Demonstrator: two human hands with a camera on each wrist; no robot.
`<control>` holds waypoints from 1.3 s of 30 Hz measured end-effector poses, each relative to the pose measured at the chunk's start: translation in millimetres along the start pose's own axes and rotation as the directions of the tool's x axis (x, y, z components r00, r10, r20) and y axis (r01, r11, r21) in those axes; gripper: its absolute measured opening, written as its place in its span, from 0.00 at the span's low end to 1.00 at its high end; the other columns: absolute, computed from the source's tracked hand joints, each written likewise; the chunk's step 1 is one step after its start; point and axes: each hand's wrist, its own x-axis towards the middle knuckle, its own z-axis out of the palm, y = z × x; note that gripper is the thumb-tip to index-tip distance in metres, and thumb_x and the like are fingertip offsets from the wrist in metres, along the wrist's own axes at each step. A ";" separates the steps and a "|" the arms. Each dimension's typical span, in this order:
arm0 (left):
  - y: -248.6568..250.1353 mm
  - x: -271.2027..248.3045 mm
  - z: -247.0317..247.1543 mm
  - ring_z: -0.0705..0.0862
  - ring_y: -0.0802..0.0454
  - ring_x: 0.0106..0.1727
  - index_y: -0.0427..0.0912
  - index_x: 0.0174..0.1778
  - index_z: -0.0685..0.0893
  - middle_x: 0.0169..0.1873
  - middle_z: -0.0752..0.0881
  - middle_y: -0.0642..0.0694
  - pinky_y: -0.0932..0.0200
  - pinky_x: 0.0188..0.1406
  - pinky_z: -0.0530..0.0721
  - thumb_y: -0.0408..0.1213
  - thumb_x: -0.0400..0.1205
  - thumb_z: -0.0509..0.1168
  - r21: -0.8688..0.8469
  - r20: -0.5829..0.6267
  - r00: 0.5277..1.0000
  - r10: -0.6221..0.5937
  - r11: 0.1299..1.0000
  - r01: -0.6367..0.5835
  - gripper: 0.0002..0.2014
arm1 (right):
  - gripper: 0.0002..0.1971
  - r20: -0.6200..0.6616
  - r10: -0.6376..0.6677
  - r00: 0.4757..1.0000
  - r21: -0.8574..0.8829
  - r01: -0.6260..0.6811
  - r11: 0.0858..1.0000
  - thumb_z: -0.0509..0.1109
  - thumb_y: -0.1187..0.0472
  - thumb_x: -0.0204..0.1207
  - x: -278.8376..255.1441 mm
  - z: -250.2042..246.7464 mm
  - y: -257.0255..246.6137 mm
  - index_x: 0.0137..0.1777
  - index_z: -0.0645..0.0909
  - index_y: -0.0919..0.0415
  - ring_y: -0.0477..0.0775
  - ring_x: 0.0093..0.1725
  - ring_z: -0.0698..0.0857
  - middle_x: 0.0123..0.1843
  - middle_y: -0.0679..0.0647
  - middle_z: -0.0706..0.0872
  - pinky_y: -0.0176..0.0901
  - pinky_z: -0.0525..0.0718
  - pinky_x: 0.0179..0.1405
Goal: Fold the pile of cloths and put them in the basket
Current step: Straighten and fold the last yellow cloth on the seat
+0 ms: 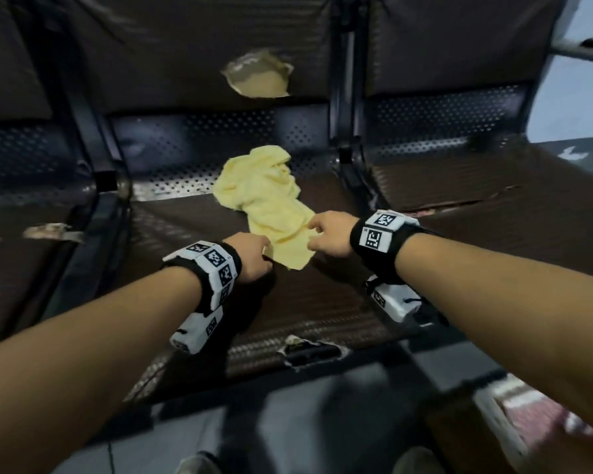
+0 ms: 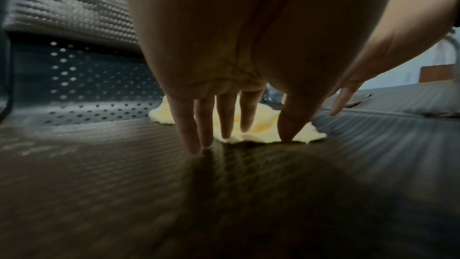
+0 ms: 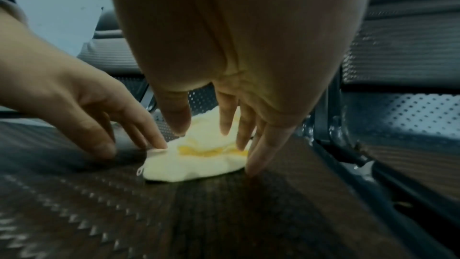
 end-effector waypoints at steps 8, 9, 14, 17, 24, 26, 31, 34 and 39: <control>-12.4 4.4 12.3 0.81 0.42 0.67 0.46 0.75 0.74 0.68 0.81 0.44 0.48 0.65 0.82 0.44 0.81 0.67 -0.059 -0.110 0.994 -0.009 0.998 0.003 0.26 | 0.43 -0.167 0.170 0.971 0.187 -0.138 0.973 0.75 0.53 0.75 47.1 30.7 -21.2 0.85 0.56 0.59 0.69 0.72 0.76 0.74 0.63 0.77 0.56 0.77 0.69; -11.2 3.9 12.9 0.82 0.42 0.66 0.47 0.75 0.74 0.66 0.82 0.45 0.48 0.63 0.82 0.44 0.81 0.66 -0.091 -0.119 0.993 -0.017 0.996 0.007 0.25 | 0.39 -0.139 0.193 0.971 0.254 -0.153 0.955 0.75 0.52 0.76 49.5 27.7 -22.5 0.84 0.62 0.61 0.68 0.69 0.79 0.71 0.63 0.79 0.55 0.80 0.67; -9.9 -2.2 16.1 0.85 0.43 0.57 0.48 0.61 0.80 0.57 0.86 0.46 0.50 0.57 0.85 0.47 0.78 0.68 -0.185 -0.102 0.994 -0.046 0.982 0.026 0.17 | 0.13 -0.071 0.110 0.991 0.329 -0.081 0.941 0.68 0.55 0.80 42.2 28.0 -27.3 0.36 0.80 0.62 0.62 0.45 0.84 0.41 0.59 0.84 0.48 0.81 0.43; -10.5 -8.9 15.9 0.84 0.41 0.55 0.44 0.68 0.67 0.59 0.81 0.41 0.47 0.54 0.85 0.48 0.72 0.74 -0.299 -0.183 0.980 -0.081 0.954 0.023 0.33 | 0.17 -0.097 -0.031 0.995 0.416 0.069 0.907 0.64 0.54 0.81 22.3 25.0 -39.7 0.30 0.76 0.57 0.56 0.40 0.80 0.36 0.55 0.82 0.51 0.80 0.45; -7.5 -22.3 -18.8 0.80 0.39 0.63 0.49 0.60 0.80 0.61 0.81 0.44 0.48 0.60 0.80 0.43 0.79 0.66 -0.257 -0.418 0.908 0.036 0.954 -0.156 0.13 | 0.20 -0.291 -0.077 0.954 0.510 0.222 0.831 0.62 0.54 0.80 -44.0 -15.7 -39.9 0.24 0.69 0.53 0.51 0.31 0.72 0.26 0.48 0.74 0.48 0.68 0.31; -3.3 -31.5 -29.3 0.82 0.43 0.54 0.50 0.48 0.77 0.51 0.84 0.48 0.50 0.51 0.79 0.45 0.80 0.63 -0.306 -0.473 0.881 0.022 0.933 -0.188 0.05 | 0.17 -0.338 -0.071 0.938 0.487 0.239 0.840 0.68 0.56 0.76 -58.6 -24.5 -25.7 0.25 0.76 0.55 0.50 0.31 0.77 0.27 0.50 0.80 0.47 0.73 0.34; 16.1 -57.5 -50.7 0.82 0.44 0.44 0.45 0.45 0.76 0.38 0.83 0.49 0.52 0.40 0.74 0.37 0.82 0.63 -0.421 -0.645 0.764 -0.004 0.836 -0.351 0.03 | 0.07 -0.370 0.033 0.928 0.341 0.102 0.935 0.71 0.63 0.74 -82.2 -46.9 13.9 0.34 0.80 0.56 0.56 0.38 0.83 0.34 0.54 0.83 0.46 0.77 0.36; 40.9 -75.7 -66.0 0.81 0.49 0.43 0.53 0.44 0.75 0.38 0.84 0.52 0.55 0.39 0.72 0.35 0.79 0.65 -0.395 -0.701 0.711 0.052 0.802 -0.448 0.08 | 0.17 -0.318 -0.018 0.948 0.304 0.120 0.945 0.80 0.56 0.70 -96.8 -50.6 8.5 0.54 0.77 0.53 0.55 0.48 0.85 0.48 0.51 0.85 0.47 0.80 0.46; 63.6 -97.9 -81.7 0.81 0.55 0.36 0.56 0.57 0.75 0.35 0.83 0.53 0.59 0.35 0.75 0.35 0.73 0.69 -0.392 -0.683 0.723 0.104 0.783 -0.483 0.19 | 0.06 -0.374 -0.227 0.899 0.292 0.346 0.892 0.69 0.66 0.76 -108.8 -63.7 -31.1 0.51 0.85 0.58 0.55 0.48 0.85 0.46 0.55 0.88 0.50 0.81 0.47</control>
